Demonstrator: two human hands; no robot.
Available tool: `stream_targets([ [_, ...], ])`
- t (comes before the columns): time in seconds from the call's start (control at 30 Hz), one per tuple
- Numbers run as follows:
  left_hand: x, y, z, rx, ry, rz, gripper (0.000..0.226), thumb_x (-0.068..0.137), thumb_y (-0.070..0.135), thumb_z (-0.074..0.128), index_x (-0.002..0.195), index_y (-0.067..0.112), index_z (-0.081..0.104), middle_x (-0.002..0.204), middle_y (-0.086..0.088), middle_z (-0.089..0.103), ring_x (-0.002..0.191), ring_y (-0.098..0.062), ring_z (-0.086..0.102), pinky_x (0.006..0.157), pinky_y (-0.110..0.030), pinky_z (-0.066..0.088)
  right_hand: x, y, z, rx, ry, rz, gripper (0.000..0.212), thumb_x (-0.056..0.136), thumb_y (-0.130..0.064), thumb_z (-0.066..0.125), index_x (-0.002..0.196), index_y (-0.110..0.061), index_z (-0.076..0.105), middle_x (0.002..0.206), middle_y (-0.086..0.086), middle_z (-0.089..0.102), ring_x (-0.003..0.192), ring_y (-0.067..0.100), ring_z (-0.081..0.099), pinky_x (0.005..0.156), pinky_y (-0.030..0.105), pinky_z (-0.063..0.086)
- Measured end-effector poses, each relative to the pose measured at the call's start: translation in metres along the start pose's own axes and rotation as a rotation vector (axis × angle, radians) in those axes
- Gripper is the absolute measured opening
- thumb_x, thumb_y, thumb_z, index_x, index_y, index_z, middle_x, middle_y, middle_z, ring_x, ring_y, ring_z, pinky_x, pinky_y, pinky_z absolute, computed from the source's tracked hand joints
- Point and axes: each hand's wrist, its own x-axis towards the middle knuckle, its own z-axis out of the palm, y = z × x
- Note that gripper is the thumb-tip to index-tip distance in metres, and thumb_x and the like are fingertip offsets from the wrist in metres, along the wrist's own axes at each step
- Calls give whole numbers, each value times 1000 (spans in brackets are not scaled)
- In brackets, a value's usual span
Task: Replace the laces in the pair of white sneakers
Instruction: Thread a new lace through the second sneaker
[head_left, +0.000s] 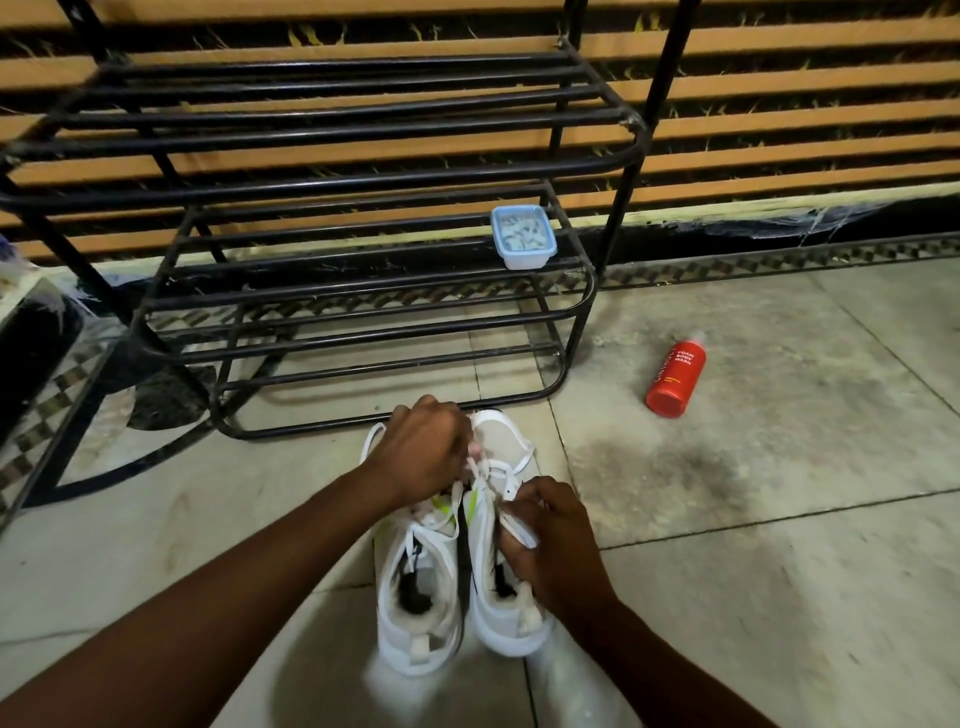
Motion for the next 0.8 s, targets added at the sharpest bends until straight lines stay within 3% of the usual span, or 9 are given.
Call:
stream_targets([
  [0.07, 1, 0, 7, -218, -52, -146, 21, 101, 31, 59, 83, 23, 64, 111, 2, 74, 113, -22, 63, 94, -31, 46, 0, -1, 1, -21, -9, 2, 21, 73, -34, 67, 90, -22, 69, 96, -6, 55, 88, 20, 54, 74, 40, 48],
  [0.17, 2, 4, 18, -368, -65, -207, 21, 100, 19, 60, 79, 20, 59, 110, -6, 74, 111, -27, 67, 91, -30, 52, 0, -1, 1, -16, -18, 9, 24, 71, -34, 67, 92, -22, 69, 96, -8, 53, 89, 19, 53, 75, 40, 46],
  [0.3, 5, 18, 30, -298, 4, -200, 12, 100, 16, 57, 96, 7, 63, 115, -13, 71, 117, -31, 63, 95, -37, 51, 1, -2, 1, -2, 0, 0, 23, 71, -32, 68, 92, -22, 69, 97, -8, 54, 89, 19, 54, 74, 39, 47],
  [0.4, 5, 34, 40, -211, 31, -208, 5, 100, 18, 55, 98, 14, 55, 121, -15, 64, 120, -35, 59, 96, -39, 46, 1, -2, 1, -26, -7, -7, 23, 71, -33, 67, 89, -20, 70, 97, -7, 56, 89, 20, 55, 74, 39, 49],
  [0.53, 10, 38, 46, -257, -49, -315, 18, 103, 21, 52, 115, 9, 57, 129, -17, 58, 127, -37, 52, 103, -44, 44, 1, -3, 0, -53, -5, -19, 26, 71, -34, 66, 91, -18, 71, 99, -3, 59, 90, 21, 56, 73, 38, 50],
  [0.73, 16, 30, 38, -442, -52, -353, 22, 105, 33, 53, 95, 13, 53, 115, -16, 67, 113, -36, 61, 98, -47, 49, 1, -3, -1, -57, 12, -35, 26, 69, -34, 65, 88, -17, 71, 97, -3, 59, 87, 22, 57, 71, 36, 51],
  [0.8, 16, 22, 39, -495, -71, -327, 24, 105, 36, 54, 102, 12, 56, 117, -11, 70, 114, -32, 63, 100, -46, 49, 1, -2, -1, -70, 9, -43, 26, 68, -34, 65, 87, -17, 71, 97, -3, 60, 87, 22, 57, 71, 34, 49],
])
